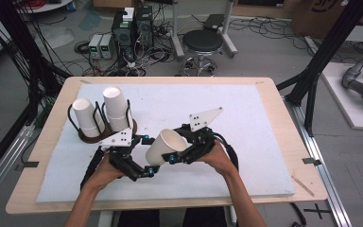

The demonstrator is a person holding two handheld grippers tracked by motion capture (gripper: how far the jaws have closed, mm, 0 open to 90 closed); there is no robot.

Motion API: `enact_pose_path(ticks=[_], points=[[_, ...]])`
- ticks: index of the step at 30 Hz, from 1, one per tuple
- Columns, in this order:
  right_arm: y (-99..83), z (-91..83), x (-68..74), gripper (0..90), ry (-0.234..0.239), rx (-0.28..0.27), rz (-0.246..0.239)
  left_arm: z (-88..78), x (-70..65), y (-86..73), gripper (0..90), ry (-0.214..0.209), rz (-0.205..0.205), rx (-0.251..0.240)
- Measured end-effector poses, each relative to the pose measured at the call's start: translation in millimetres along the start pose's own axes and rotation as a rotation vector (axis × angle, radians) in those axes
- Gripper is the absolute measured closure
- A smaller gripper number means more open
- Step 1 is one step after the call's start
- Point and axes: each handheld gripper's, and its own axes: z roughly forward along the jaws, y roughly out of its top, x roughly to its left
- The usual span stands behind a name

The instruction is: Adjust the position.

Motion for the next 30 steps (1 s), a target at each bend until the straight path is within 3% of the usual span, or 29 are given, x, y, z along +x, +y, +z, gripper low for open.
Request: enact_pose_path(ticks=[30], points=[[-3.2, -21.1, 4.1, 30.0, -0.075, 0.007, 0.004, -31.0, 0.5, -14.6, 1.7, 0.130, -0.005, 0.028]])
